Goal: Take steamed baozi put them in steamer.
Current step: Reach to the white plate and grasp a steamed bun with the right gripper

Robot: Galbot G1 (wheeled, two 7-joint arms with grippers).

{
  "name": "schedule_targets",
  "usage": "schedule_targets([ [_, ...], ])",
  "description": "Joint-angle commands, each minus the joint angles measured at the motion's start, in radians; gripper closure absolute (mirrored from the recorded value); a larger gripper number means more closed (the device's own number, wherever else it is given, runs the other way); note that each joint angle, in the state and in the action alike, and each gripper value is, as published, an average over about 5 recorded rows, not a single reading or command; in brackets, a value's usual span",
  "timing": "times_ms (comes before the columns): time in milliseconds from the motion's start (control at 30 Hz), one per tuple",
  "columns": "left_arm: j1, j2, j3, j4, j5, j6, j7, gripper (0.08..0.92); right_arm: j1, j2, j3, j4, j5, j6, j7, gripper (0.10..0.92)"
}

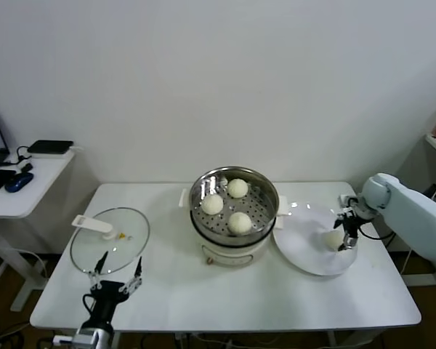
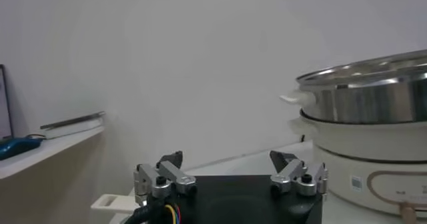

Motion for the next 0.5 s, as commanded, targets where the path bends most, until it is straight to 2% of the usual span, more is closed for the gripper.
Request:
schedule_targets([
  [33, -0.001, -0.001, -0.001, 0.001, 0.001, 0.001, -0.001, 0.177, -0.013, 0.021, 0.014, -0.024, -0.012, -0.002, -0.010, 0.205],
  [267, -0.002, -0.001, -0.001, 0.003, 0.000, 0.000, -0.001, 0.177, -0.007, 0.016, 0.019, -0.029, -0.008, 0.000, -0.012, 0.298],
  [500, -0.004, -0.002, -0.002, 0.003, 0.000, 0.000, -0.001, 0.177, 0.022, -0.006, -0.002, -0.008, 0.026, 0.000, -0.014, 0.313],
])
